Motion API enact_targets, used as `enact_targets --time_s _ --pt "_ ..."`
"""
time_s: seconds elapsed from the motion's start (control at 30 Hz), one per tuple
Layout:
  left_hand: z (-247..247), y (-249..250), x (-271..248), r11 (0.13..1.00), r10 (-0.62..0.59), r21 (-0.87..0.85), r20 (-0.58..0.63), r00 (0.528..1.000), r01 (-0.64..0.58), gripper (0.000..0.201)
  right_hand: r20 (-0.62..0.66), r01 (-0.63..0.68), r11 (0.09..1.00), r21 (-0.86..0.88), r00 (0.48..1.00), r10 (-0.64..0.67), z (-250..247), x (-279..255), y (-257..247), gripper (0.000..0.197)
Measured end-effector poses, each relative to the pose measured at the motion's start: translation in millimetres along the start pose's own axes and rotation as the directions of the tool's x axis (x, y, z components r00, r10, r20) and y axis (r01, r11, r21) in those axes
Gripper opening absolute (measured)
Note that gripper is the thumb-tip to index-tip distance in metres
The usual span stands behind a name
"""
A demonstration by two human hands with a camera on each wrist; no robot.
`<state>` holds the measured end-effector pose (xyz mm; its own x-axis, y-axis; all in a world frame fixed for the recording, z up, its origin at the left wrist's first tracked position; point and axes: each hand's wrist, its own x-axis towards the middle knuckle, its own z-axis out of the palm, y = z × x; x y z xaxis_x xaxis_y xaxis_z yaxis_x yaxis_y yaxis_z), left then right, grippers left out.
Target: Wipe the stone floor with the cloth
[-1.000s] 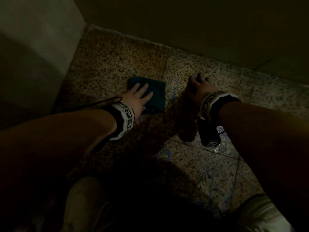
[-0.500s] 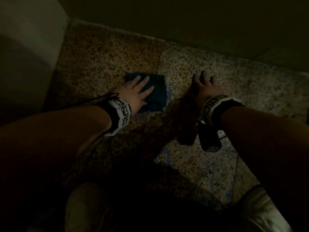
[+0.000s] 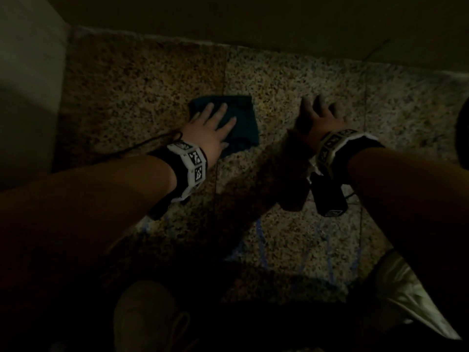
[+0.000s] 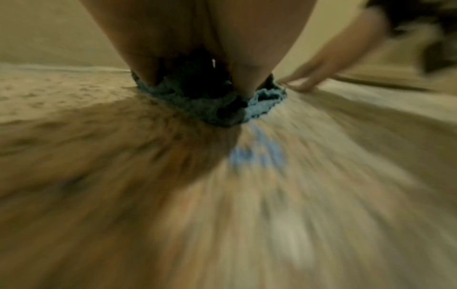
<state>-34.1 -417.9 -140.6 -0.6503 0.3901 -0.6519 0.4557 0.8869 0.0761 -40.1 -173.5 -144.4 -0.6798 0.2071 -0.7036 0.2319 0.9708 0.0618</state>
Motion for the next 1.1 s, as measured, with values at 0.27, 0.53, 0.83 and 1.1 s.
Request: enact_targets --time_s 0.27,0.53,0.83,1.1 --pt "17.7 -1.0 -13.9 0.998 0.045 0.044 0.028 0.999 -0.047 0.057 0.051 -0.027 0.999 -0.047 0.998 0.029 -10.4 0.8 -7.9 0.071" --pt "-2.1 17.0 -3.0 1.000 -0.017 0.024 0.093 0.996 0.015 0.060 -0.179 0.036 0.999 -0.010 0.983 -0.037 -19.6 -33.3 10.4 0.033" --pt "-5.7 47.0 19.9 0.998 -0.009 0.069 0.019 1.000 0.008 0.059 -0.189 -0.085 0.989 0.124 0.976 0.108 2.9 -50.6 44.8 0.028" --pt "-12.5 63.5 31.9 0.990 0.080 0.124 -0.048 0.996 -0.074 0.057 -0.077 -0.222 0.963 0.149 0.969 0.236 17.4 -83.8 76.3 0.027"
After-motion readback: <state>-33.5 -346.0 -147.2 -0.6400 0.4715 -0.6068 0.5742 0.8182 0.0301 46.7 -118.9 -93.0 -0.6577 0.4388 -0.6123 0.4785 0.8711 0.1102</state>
